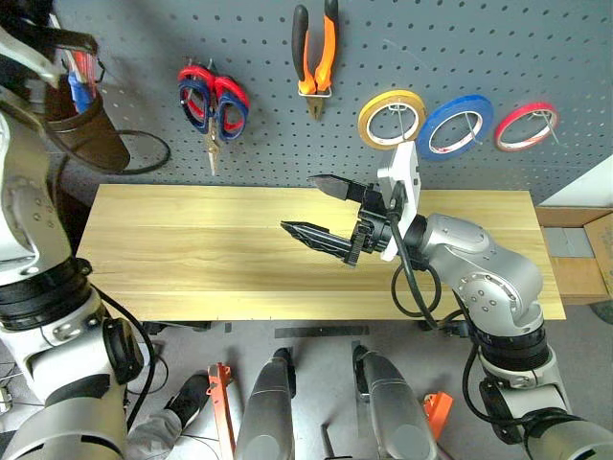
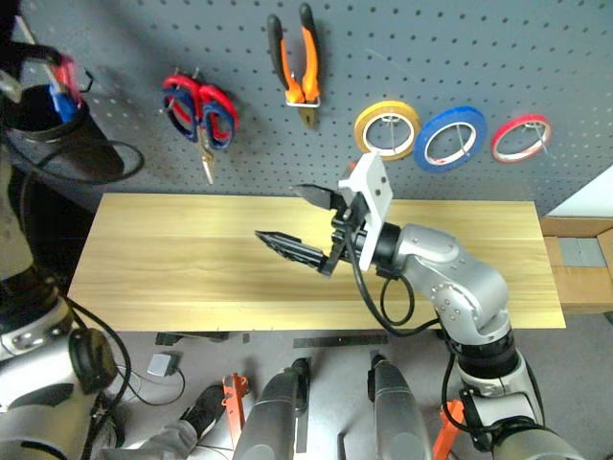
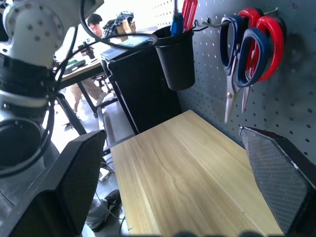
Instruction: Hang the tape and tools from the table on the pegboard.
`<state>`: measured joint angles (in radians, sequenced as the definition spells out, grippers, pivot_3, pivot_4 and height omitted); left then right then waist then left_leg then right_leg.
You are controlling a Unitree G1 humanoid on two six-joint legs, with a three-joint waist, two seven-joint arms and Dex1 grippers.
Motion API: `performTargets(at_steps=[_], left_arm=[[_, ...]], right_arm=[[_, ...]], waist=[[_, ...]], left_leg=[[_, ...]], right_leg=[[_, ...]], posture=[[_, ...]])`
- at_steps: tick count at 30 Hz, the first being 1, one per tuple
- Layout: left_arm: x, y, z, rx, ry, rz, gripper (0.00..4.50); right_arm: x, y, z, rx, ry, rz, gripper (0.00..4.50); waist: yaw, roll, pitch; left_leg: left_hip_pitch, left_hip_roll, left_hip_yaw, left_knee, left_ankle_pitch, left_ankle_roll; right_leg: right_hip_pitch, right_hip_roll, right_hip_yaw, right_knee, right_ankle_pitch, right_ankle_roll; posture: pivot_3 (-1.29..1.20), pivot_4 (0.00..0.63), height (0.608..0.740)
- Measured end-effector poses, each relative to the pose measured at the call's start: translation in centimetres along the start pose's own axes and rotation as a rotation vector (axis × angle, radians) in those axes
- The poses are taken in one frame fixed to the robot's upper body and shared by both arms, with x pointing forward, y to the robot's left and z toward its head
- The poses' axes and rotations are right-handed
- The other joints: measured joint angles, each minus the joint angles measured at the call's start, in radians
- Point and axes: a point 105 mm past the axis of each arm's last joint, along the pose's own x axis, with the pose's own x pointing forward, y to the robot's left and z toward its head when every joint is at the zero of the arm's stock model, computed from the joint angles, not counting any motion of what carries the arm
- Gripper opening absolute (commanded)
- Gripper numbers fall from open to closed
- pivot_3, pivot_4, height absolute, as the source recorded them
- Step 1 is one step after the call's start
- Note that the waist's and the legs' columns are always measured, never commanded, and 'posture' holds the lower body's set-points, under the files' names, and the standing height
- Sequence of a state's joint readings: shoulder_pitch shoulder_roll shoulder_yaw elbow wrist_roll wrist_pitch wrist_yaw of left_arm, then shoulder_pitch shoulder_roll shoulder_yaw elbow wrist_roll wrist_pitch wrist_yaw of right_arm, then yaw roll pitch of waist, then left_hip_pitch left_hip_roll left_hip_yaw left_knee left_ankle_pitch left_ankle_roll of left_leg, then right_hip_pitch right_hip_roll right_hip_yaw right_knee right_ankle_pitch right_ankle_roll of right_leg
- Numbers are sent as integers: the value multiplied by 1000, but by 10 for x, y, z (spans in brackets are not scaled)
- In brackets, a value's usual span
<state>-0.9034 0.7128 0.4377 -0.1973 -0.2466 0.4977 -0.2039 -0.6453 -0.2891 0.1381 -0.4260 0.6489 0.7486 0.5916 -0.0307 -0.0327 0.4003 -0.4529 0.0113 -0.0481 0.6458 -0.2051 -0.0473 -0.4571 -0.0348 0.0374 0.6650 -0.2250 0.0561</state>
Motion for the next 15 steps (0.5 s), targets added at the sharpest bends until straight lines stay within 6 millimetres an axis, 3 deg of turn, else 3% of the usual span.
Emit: performTargets(at_steps=[8,12,15], left_arm=[[-2,32,17,57,-16,71,682],[-5,39,-1,79,31,100,682],[-5,41,-26,80,72,101,682]], right_arm=[[0,-1,-5,15,12,9,4500],[0,-1,-4,15,11,10,4500],[0,-1,-4,15,10,10,4500]], waist=[[4,0,0],[4,0,0],[5,0,0]], left_leg=[[0,-1,0,0,0,0],[0,0,0,0,0,-1],[0,0,-1,0,0,-1]], right_leg=[[0,0,0,0,0,0],[0,0,0,0,0,0],[0,0,-1,1,0,0]], posture=[[72,369,740],[63,367,740],[55,372,740]])
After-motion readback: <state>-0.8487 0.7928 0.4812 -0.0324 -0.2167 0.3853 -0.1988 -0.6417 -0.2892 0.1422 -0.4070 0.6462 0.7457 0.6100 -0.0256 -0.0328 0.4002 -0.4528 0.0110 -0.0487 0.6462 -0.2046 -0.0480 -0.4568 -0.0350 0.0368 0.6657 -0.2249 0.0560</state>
